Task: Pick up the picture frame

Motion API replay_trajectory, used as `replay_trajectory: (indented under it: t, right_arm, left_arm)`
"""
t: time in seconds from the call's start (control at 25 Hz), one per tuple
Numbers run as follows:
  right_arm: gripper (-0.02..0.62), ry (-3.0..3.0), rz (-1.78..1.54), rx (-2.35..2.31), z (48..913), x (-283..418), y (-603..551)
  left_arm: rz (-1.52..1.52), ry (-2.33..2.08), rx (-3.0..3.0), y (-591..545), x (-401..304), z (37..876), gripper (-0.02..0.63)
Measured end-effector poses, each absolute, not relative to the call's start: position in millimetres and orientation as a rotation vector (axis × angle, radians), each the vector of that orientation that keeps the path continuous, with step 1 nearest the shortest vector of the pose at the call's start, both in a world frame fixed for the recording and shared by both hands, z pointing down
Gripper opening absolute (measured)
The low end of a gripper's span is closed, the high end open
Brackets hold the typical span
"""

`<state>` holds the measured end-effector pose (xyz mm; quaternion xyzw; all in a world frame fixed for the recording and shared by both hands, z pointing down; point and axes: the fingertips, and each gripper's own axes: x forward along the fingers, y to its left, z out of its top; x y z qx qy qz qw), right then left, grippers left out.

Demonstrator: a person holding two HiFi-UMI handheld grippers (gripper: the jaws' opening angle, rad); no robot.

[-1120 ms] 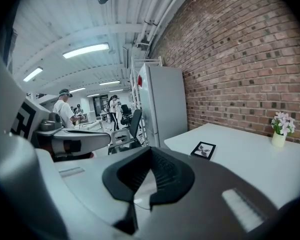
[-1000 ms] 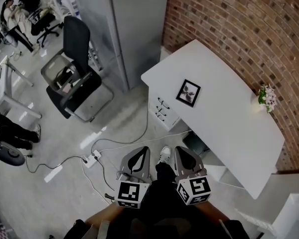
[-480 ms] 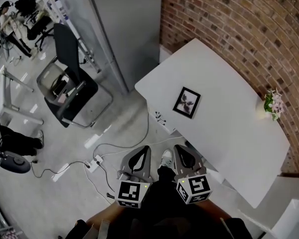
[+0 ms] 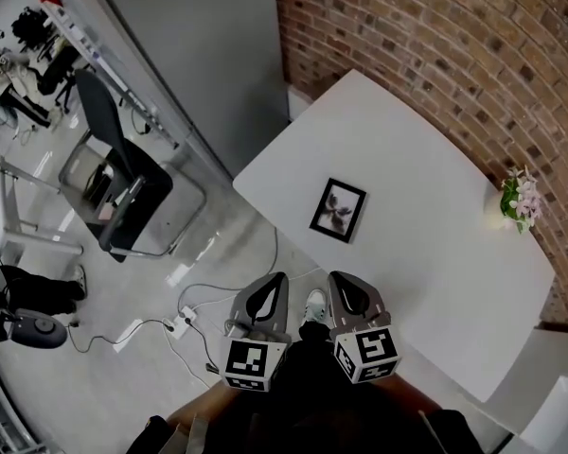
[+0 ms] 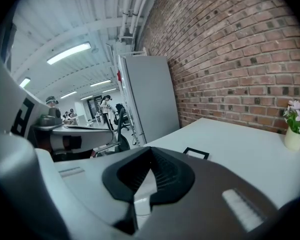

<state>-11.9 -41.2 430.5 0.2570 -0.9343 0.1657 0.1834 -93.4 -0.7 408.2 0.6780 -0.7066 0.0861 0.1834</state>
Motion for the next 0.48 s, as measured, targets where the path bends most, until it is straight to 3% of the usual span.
replay_trajectory:
  t: [0.48]
  right_arm:
    - [0.002,-2.606,0.498,0.827,436,2,-81]
  left_arm:
    - [0.286,-1.972,1.957,-42,-90,404,0.000]
